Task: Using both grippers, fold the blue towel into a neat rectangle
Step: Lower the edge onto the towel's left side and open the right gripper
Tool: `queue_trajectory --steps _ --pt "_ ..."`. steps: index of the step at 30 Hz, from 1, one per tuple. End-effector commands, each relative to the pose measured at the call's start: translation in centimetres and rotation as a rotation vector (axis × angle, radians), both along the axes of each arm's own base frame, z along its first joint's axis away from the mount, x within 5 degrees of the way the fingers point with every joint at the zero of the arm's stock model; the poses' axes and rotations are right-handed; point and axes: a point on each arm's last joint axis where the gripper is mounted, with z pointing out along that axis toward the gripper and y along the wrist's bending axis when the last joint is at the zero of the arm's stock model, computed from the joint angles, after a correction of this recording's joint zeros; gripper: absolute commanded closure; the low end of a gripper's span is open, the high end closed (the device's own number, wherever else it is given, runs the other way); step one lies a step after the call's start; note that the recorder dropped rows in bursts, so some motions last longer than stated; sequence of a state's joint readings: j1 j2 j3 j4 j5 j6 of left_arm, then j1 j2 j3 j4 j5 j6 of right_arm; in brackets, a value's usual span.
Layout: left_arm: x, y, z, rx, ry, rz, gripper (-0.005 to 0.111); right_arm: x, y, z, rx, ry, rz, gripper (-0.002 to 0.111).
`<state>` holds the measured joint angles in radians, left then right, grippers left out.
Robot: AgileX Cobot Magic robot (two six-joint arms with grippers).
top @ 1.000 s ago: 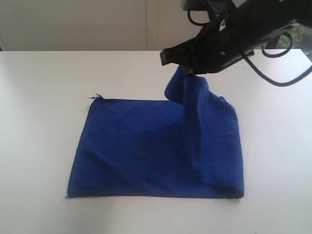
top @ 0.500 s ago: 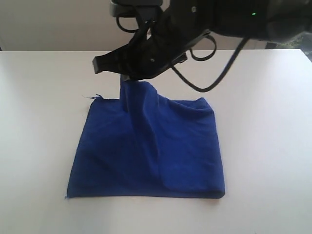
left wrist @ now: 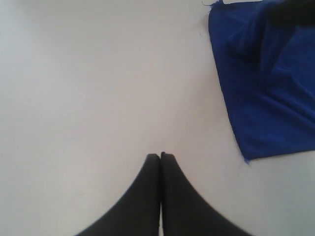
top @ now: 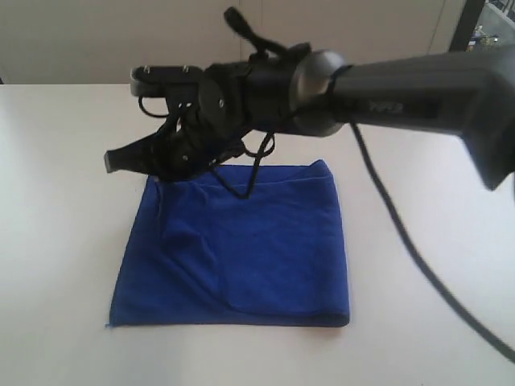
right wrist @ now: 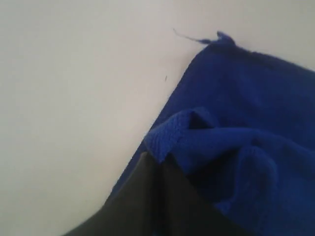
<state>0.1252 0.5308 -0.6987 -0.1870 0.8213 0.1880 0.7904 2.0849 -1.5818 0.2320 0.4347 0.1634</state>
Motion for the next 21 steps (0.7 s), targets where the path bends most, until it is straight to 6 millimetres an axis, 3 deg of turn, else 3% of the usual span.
queue_trajectory --steps 1,6,8,12,15,21 --pt "-0.2 -0.1 -0.1 -0.012 0.007 0.005 0.107 -0.5 1.8 -3.1 0.002 0.021 0.010 0.108" --pt "-0.2 -0.1 -0.1 -0.012 0.007 0.005 0.107 -0.8 2.6 -5.4 -0.008 0.029 0.016 0.106" --pt "-0.2 -0.1 -0.1 -0.012 0.007 0.005 0.107 -0.8 2.7 -5.9 -0.012 0.037 0.014 0.096" --pt "-0.2 -0.1 -0.1 -0.012 0.007 0.005 0.107 -0.8 2.6 -6.0 -0.015 0.041 0.014 0.065" --pt "-0.2 -0.1 -0.1 -0.012 0.007 0.005 0.107 -0.9 2.6 -4.9 -0.005 0.034 0.017 0.053" --pt "-0.2 -0.1 -0.1 -0.012 0.007 0.005 0.107 -0.7 0.3 -0.3 -0.031 0.021 0.053 0.053"
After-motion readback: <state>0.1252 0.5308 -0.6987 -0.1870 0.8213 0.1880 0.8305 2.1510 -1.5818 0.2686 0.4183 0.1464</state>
